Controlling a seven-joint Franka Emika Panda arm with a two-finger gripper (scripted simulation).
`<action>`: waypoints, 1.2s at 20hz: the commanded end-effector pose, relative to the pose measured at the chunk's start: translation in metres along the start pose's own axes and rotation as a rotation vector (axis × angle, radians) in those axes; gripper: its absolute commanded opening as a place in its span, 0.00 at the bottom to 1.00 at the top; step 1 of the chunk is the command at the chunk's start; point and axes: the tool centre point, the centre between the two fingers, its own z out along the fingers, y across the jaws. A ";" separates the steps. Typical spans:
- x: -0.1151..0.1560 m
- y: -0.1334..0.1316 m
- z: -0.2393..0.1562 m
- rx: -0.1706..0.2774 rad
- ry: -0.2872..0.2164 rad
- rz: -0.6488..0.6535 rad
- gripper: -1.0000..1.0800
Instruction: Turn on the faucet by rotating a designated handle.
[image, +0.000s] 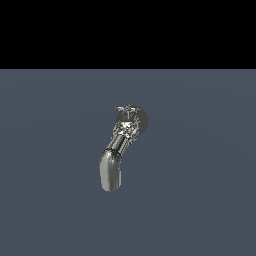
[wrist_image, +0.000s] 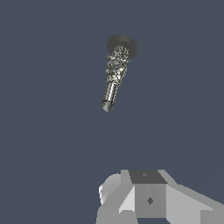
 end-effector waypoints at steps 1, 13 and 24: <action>-0.004 0.009 0.023 -0.007 -0.071 0.042 0.37; 0.054 0.010 0.189 0.034 -0.221 0.245 0.39; 0.128 0.009 0.286 0.053 -0.182 0.543 0.78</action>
